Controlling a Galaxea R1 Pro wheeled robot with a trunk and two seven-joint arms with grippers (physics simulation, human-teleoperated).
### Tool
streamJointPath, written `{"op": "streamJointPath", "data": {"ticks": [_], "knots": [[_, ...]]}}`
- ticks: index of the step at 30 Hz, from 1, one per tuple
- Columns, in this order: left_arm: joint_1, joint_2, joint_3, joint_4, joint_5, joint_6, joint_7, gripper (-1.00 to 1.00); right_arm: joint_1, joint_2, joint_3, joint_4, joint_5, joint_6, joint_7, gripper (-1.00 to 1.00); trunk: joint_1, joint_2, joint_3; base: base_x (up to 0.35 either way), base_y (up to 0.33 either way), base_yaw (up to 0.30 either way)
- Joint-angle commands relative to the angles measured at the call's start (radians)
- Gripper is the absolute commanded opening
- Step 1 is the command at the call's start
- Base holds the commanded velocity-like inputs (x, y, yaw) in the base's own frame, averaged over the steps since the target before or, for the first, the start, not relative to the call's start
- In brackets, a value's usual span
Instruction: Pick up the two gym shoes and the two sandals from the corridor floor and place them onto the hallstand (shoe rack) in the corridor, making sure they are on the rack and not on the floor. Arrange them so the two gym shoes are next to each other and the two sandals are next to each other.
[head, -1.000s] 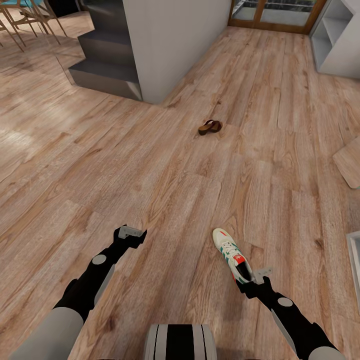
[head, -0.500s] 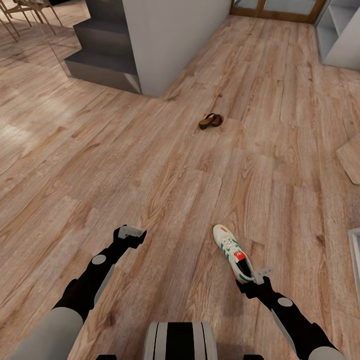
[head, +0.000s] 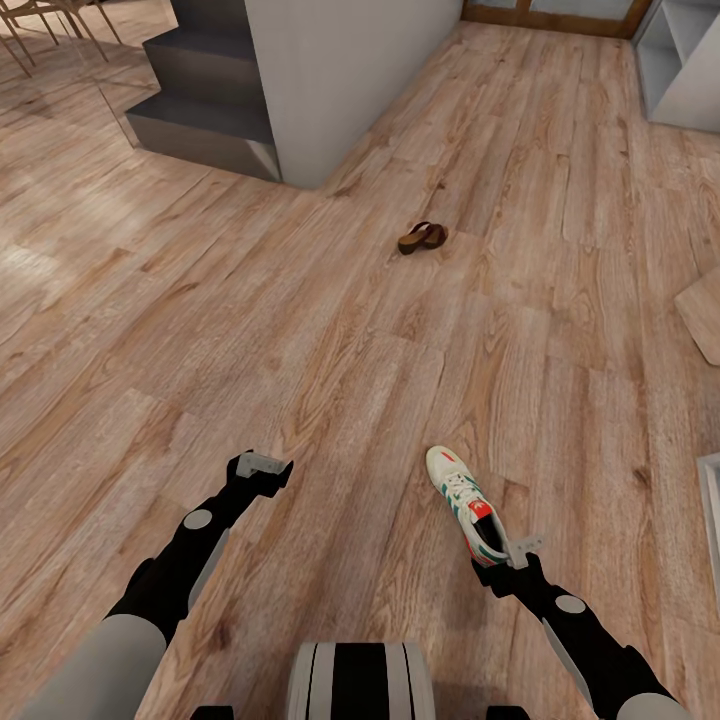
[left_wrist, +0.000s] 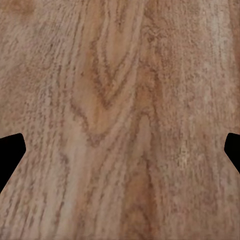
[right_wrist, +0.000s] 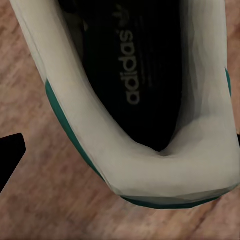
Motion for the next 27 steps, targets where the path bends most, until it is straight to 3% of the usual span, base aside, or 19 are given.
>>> {"op": "streamJointPath", "data": {"ticks": [1, 27], "knots": [[0.0, 0.001, -0.001, 0.0, -0.004, -0.004, 0.0, 1.0, 0.0, -0.001, 0.002, 0.0, 0.006, -0.002, 0.001, 1.0, 0.0, 0.0, 0.0, 0.0, 0.0, 0.0], [0.0, 0.001, -0.002, 0.0, -0.005, -0.005, 0.007, 1.0, 0.0, -0.001, 0.002, -0.001, 0.006, -0.002, 0.001, 1.0, 0.0, 0.0, 0.0, 0.032, 0.0, 0.0]]}}
